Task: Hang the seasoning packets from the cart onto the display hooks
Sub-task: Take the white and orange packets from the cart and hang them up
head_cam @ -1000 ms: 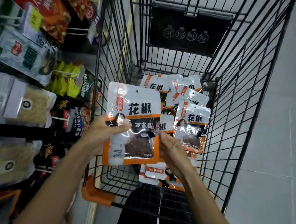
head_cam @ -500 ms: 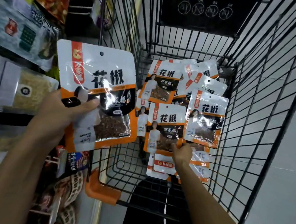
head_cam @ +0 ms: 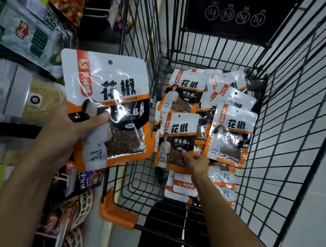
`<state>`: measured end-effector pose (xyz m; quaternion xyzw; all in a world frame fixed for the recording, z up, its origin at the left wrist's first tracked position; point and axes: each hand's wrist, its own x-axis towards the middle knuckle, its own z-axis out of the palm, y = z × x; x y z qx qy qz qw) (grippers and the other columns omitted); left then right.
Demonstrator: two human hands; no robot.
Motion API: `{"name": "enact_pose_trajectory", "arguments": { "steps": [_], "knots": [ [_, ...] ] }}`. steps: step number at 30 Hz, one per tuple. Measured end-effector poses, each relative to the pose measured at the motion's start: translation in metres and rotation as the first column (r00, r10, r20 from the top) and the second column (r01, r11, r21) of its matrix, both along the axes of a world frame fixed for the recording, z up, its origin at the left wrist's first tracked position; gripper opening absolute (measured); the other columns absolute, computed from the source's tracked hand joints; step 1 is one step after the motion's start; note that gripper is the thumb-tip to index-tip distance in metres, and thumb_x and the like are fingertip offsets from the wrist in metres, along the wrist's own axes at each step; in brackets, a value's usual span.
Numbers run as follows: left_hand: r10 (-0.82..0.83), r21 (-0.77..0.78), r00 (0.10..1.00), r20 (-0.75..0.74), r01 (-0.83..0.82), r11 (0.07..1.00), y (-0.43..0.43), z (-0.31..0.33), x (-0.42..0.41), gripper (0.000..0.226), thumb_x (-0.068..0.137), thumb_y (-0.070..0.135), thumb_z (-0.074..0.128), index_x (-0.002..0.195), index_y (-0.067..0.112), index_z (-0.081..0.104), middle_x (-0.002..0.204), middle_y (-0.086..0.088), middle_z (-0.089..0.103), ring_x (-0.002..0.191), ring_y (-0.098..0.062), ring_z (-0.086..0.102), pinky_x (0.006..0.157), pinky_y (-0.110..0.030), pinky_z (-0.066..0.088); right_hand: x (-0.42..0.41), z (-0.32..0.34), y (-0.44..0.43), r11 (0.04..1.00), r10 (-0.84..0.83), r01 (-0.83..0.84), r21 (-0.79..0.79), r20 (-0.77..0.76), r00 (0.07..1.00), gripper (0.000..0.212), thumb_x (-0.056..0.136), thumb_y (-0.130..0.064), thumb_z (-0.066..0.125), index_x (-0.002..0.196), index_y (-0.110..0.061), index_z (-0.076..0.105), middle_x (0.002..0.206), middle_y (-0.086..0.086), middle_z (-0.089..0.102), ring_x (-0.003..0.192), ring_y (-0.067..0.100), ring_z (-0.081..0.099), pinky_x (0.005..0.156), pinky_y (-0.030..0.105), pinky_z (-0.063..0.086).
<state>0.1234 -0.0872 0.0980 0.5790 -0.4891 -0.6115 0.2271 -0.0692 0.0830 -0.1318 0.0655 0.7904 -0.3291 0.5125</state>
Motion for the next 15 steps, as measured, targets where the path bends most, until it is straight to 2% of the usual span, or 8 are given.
{"name": "enact_pose_trajectory", "arguments": {
  "steps": [1,3,5,7,9,10,12,15],
  "knots": [
    [0.006,0.001,1.0,0.0,-0.006,1.0,0.001,0.0,0.0,0.028,0.062,0.02,0.079,0.089,0.023,0.07,0.085,0.001,0.075,0.075,-0.016,0.073,0.057,-0.025,0.056,0.0,0.002,-0.002,1.0,0.016,-0.015,-0.027,0.029,0.999,0.023,0.085,-0.029,0.07,0.083,-0.007,0.065,0.106,0.018,0.069,0.103,0.033,0.065,0.093,0.048,0.052],
    [0.009,0.001,1.0,-0.003,-0.009,1.0,0.003,0.002,0.002,0.033,0.064,0.019,0.078,0.095,0.02,0.068,0.087,0.001,0.075,0.077,-0.015,0.073,0.058,-0.023,0.056,-0.001,0.008,-0.004,0.995,0.029,-0.019,-0.093,0.107,0.994,0.017,0.091,-0.024,0.063,0.081,-0.011,0.062,0.106,0.019,0.068,0.102,0.033,0.065,0.094,0.048,0.052],
    [0.001,-0.011,1.0,-0.01,-0.001,1.0,0.006,0.004,0.003,0.035,0.066,0.017,0.077,0.099,0.021,0.067,0.091,0.002,0.075,0.081,-0.014,0.072,0.059,-0.022,0.056,-0.002,0.013,-0.006,0.989,0.021,0.003,-0.145,0.163,0.986,0.013,0.094,-0.018,0.056,0.091,-0.007,0.063,0.106,0.02,0.067,0.104,0.035,0.064,0.096,0.05,0.051],
    [0.0,-0.022,1.0,-0.021,-0.001,1.0,0.009,0.007,0.004,0.037,0.068,0.014,0.076,0.104,0.02,0.066,0.094,0.003,0.075,0.084,-0.013,0.072,0.061,-0.022,0.056,-0.003,0.018,-0.007,0.987,0.027,-0.002,-0.159,0.154,0.988,0.018,0.095,-0.012,0.052,0.106,0.0,0.06,0.106,0.02,0.066,0.102,0.034,0.064,0.093,0.048,0.052],
    [-0.002,-0.026,1.0,-0.028,0.001,1.0,0.011,0.009,0.007,0.036,0.072,0.011,0.075,0.105,0.023,0.066,0.097,0.003,0.074,0.087,-0.014,0.071,0.063,-0.022,0.056,-0.003,0.024,-0.005,0.986,0.063,-0.042,-0.161,0.127,0.99,0.017,0.095,-0.007,0.049,0.107,0.0,0.059,0.098,0.018,0.065,0.092,0.029,0.063,0.085,0.043,0.054],
    [-0.004,-0.025,0.999,-0.031,0.003,1.0,0.012,0.01,0.009,0.035,0.073,0.011,0.075,0.102,0.027,0.066,0.097,0.003,0.074,0.088,-0.014,0.071,0.064,-0.022,0.056,-0.004,0.027,-0.004,0.986,0.068,-0.047,-0.161,0.127,0.99,0.013,0.095,-0.006,0.049,0.101,-0.001,0.059,0.094,0.017,0.064,0.088,0.028,0.062,0.082,0.042,0.053],
    [-0.001,-0.024,0.999,-0.04,0.0,1.0,0.015,0.015,0.013,0.034,0.071,0.013,0.076,0.1,0.028,0.067,0.097,0.002,0.074,0.088,-0.015,0.072,0.063,-0.023,0.056,-0.006,0.035,-0.001,0.987,0.042,-0.016,-0.162,0.16,0.986,0.009,0.095,-0.007,0.05,0.093,-0.004,0.058,0.091,0.017,0.064,0.088,0.031,0.062,0.087,0.048,0.052],
    [0.009,-0.031,0.998,-0.058,-0.011,0.999,0.023,0.024,0.018,0.034,0.071,0.012,0.075,0.102,0.024,0.066,0.097,0.001,0.074,0.087,-0.016,0.072,0.063,-0.023,0.056,-0.012,0.055,0.006,0.979,-0.003,0.034,-0.202,0.151,0.989,0.01,0.091,-0.015,0.063,0.095,-0.006,0.059,0.091,0.014,0.068,0.086,0.03,0.066,0.083,0.047,0.056]
  ]
}}
